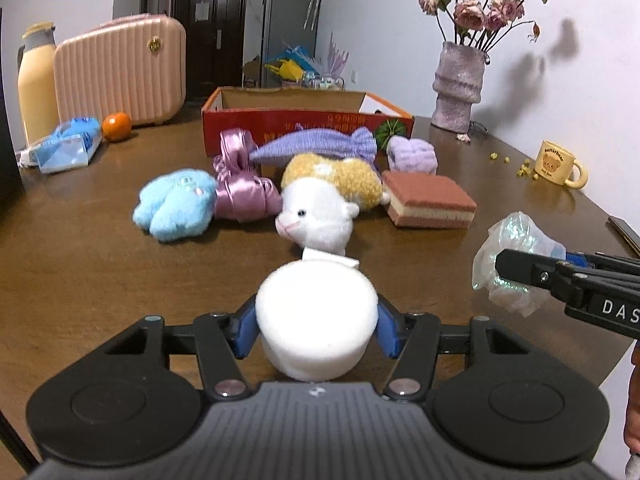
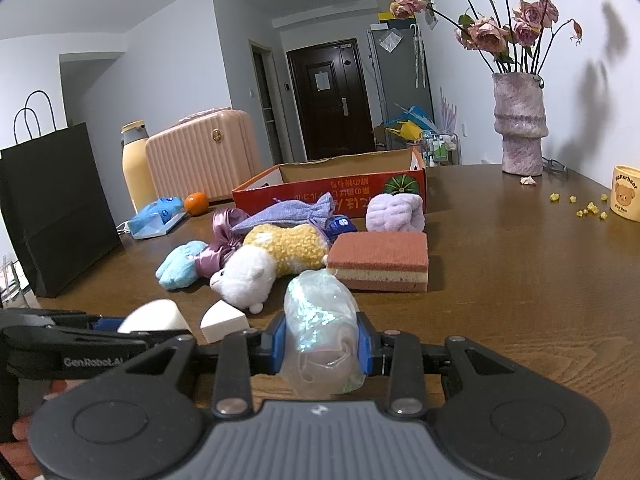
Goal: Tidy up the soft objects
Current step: 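Carry the bag and the puck in both grippers over the cardboard box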
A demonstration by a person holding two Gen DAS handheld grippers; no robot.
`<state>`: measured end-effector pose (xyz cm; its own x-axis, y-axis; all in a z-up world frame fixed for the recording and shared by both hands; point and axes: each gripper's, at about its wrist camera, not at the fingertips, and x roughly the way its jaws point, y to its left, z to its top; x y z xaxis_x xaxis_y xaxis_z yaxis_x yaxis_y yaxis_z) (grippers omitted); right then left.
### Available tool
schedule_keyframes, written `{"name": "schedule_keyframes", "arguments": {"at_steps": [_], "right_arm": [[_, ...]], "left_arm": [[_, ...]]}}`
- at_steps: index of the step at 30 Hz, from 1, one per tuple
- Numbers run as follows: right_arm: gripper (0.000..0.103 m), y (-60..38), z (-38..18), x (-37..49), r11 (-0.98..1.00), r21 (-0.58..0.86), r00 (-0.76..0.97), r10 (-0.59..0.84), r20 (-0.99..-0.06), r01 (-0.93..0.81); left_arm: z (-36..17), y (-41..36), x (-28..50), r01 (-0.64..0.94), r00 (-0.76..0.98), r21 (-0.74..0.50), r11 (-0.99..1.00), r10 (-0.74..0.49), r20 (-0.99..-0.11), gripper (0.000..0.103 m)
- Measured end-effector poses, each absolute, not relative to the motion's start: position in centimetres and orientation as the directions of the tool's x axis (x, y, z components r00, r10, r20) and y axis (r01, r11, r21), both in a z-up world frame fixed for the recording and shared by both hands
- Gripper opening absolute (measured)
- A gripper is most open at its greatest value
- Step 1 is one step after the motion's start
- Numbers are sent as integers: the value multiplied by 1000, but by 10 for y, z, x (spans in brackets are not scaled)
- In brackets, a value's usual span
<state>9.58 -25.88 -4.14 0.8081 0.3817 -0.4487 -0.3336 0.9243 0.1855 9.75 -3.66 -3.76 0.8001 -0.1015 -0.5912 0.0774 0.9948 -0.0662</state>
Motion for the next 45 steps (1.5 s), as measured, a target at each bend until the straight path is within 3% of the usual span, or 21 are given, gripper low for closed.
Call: {"name": "schedule_keyframes", "arguments": {"at_steps": [15,45], "right_arm": [[34,-252,-20,122,931,157,829,364,-425,-328],[34,-235,20,222,945,146,882,325,-341,-292]], "left_arm": [[-1,-22,118,81,856,-72,994,-106,-506,58],[43,4,214,43,902,-122,992,-91,-422,58]]}}
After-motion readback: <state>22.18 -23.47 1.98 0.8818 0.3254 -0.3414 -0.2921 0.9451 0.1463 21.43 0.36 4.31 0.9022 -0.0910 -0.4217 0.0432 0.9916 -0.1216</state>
